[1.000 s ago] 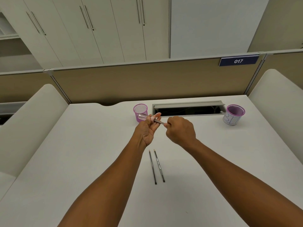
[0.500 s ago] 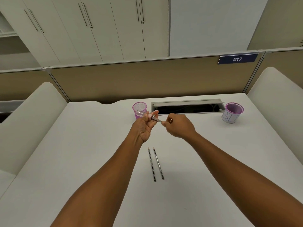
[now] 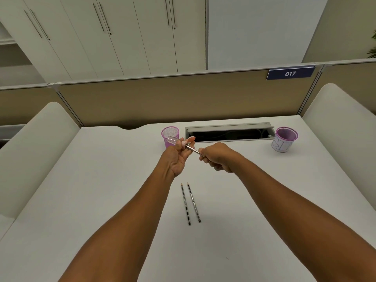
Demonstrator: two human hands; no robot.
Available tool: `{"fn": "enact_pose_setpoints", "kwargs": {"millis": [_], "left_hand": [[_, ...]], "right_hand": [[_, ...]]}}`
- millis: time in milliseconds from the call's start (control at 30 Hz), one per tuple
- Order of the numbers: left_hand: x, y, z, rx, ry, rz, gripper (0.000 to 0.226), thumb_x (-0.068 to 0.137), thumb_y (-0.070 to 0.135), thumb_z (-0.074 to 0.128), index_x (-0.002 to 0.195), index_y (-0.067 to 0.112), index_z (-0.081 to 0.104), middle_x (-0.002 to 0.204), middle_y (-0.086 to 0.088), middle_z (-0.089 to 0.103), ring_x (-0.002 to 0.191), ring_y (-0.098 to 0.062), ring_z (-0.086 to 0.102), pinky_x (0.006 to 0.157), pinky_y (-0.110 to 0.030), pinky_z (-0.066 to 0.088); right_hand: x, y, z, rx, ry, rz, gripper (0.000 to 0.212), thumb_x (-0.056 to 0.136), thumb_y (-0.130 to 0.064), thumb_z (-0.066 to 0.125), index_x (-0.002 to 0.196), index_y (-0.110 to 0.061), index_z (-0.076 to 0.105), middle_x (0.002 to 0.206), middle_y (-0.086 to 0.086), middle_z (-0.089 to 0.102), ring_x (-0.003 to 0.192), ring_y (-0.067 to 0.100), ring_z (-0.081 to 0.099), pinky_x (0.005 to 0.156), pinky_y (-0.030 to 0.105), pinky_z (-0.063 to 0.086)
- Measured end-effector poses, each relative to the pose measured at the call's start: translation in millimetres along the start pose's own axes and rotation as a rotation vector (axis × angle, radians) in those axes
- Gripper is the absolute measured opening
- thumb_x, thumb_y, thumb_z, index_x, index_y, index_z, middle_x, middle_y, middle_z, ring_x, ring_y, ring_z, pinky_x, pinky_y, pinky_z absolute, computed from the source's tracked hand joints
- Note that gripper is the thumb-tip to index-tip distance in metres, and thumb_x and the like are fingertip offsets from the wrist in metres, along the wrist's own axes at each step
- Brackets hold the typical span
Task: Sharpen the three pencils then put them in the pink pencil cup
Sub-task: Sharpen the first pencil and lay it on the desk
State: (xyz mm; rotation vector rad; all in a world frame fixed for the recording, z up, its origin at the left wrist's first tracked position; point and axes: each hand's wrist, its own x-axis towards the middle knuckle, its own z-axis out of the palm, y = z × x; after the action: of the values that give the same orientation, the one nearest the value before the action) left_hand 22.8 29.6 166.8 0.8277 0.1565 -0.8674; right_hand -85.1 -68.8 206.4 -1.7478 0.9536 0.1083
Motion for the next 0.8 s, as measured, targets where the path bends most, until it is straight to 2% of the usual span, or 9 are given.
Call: {"fn": "enact_pose_setpoints", "kwargs": {"millis": [133,200,267,367,433,500,567,667,800], "left_hand": [[-2,3,1,0.009,0.010,0.014,0.036,0.105,0.006,0.034,0.139,-0.004,0.037,0.116,-0.027,0.062,0.120,-0.041,0.057,0.100,-0.047,0.047],[-4,1,2,-0.008,0.002,0.002,0.036,0.105,0.005,0.033,0.139,-0.004,0.037,0.125,-0.027,0.059,0.123,-0.041,0.055,0.104,-0.046,0.044],[-5,-1,3,-0.013,-0.006,-0.008,0.034,0.105,0.005,0.034,0.137,-0.003,0.038,0.125,-0.027,0.059,0.122,-0.040,0.055,0.106,-0.046,0.043],[-4,0,2,-0.009,-0.019,-0.020,0.031,0.105,0.006,0.035,0.135,-0.001,0.039,0.125,-0.026,0.060,0.122,-0.040,0.056,0.108,-0.046,0.041],[-5,0,1,0.002,-0.034,-0.030,0.032,0.105,0.007,0.033,0.136,-0.002,0.038,0.125,-0.026,0.060,0.124,-0.039,0.054,0.108,-0.046,0.041],[-8,-2,0,0.041,-0.059,-0.033,0.035,0.105,0.007,0.034,0.138,-0.003,0.037,0.115,-0.024,0.065,0.123,-0.038,0.055,0.105,-0.045,0.044],[-9,-3,1,0.064,-0.064,-0.026,0.036,0.105,0.008,0.035,0.139,-0.003,0.037,0.111,-0.024,0.066,0.122,-0.038,0.056,0.102,-0.044,0.046],[-5,-2,2,0.069,-0.028,-0.008,0.036,0.105,0.009,0.035,0.139,-0.002,0.039,0.114,-0.024,0.065,0.120,-0.038,0.058,0.103,-0.045,0.046],[-3,0,0,0.077,0.008,0.015,0.035,0.105,0.008,0.036,0.138,-0.004,0.040,0.115,-0.024,0.064,0.117,-0.038,0.060,0.097,-0.043,0.050]], "right_hand": [[5,13,12,-0.481,0.331,-0.370,0.025,0.093,-0.038,0.056,0.086,-0.014,0.058,0.083,0.003,0.060,0.072,0.020,0.053,0.059,0.028,0.036],[1,16,15,-0.692,0.498,-0.501,0.022,0.096,-0.032,0.050,0.081,-0.017,0.054,0.081,0.001,0.057,0.070,0.021,0.052,0.058,0.028,0.030],[-4,18,20,-0.765,0.572,-0.550,0.022,0.097,-0.028,0.046,0.080,-0.016,0.054,0.077,0.000,0.053,0.065,0.019,0.048,0.055,0.028,0.027],[-3,13,22,-0.632,0.488,-0.401,0.020,0.093,-0.026,0.051,0.078,-0.014,0.058,0.075,0.002,0.053,0.068,0.022,0.053,0.053,0.027,0.032],[4,2,10,-0.304,0.257,-0.174,0.023,0.091,-0.025,0.052,0.077,-0.010,0.062,0.074,0.005,0.055,0.060,0.020,0.049,0.049,0.024,0.031],[5,-3,-8,0.100,-0.026,0.070,0.029,0.096,-0.024,0.049,0.078,-0.007,0.063,0.063,0.004,0.052,0.047,0.012,0.036,0.042,0.021,0.025],[4,-2,-18,0.225,-0.145,0.131,0.031,0.100,-0.026,0.050,0.085,-0.004,0.066,0.059,0.001,0.052,0.045,0.008,0.033,0.040,0.018,0.026],[3,2,-13,0.046,-0.071,-0.002,0.030,0.097,-0.029,0.054,0.094,-0.002,0.067,0.072,0.005,0.060,0.052,0.011,0.041,0.046,0.021,0.033],[6,13,0,-0.416,0.199,-0.312,0.025,0.091,-0.039,0.059,0.095,-0.015,0.062,0.090,0.002,0.066,0.075,0.018,0.057,0.062,0.028,0.043]]}}
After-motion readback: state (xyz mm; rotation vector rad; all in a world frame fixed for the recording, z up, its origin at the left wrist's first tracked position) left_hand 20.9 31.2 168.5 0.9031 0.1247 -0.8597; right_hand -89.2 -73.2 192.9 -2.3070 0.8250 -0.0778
